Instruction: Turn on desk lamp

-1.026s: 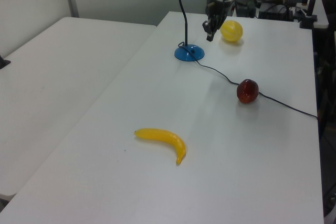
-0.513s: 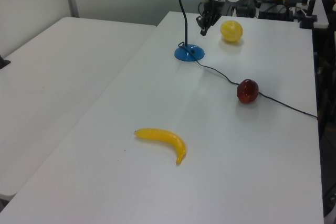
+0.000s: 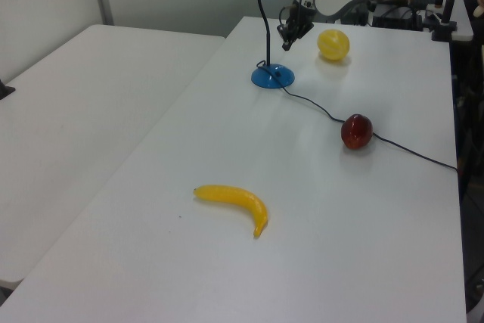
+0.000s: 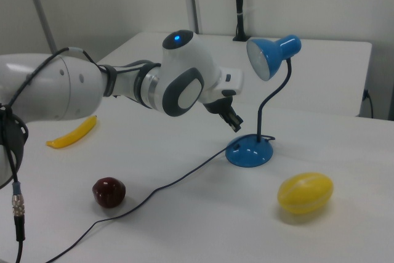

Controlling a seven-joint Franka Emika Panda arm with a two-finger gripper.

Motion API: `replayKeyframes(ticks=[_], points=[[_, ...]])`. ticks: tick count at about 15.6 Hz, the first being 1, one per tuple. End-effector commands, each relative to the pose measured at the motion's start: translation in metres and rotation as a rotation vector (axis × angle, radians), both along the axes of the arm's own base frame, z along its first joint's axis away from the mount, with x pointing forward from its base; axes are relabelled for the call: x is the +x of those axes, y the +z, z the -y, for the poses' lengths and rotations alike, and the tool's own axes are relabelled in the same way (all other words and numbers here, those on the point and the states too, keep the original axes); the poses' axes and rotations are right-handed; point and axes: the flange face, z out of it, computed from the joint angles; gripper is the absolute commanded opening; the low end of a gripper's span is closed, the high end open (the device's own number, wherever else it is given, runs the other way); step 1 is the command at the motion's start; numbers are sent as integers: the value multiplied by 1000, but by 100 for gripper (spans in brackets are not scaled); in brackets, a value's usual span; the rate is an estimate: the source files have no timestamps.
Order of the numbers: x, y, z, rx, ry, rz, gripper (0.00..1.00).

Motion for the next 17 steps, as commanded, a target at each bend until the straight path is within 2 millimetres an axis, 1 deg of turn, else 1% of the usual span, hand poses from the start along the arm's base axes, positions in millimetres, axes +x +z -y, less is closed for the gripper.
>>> replayKeyframes(ticks=[1, 3, 6, 7, 10, 12, 13, 14, 15, 16, 17], points=[[9, -9, -1, 13, -31, 40, 0], [12, -20, -4, 15, -28, 34, 0], [13, -26, -9, 15, -21, 31, 0], [14, -34, -9, 16, -21, 20, 0], [16, -50, -11, 9, -12, 6, 0], [17, -54, -13, 14, -26, 22, 0], [18, -61, -12, 16, -33, 27, 0], [19, -63, -12, 17, -38, 35, 0], [20, -63, -13, 16, -39, 46, 0], [21, -69, -14, 18, -40, 42, 0], [21, -69, -13, 17, -44, 49, 0]])
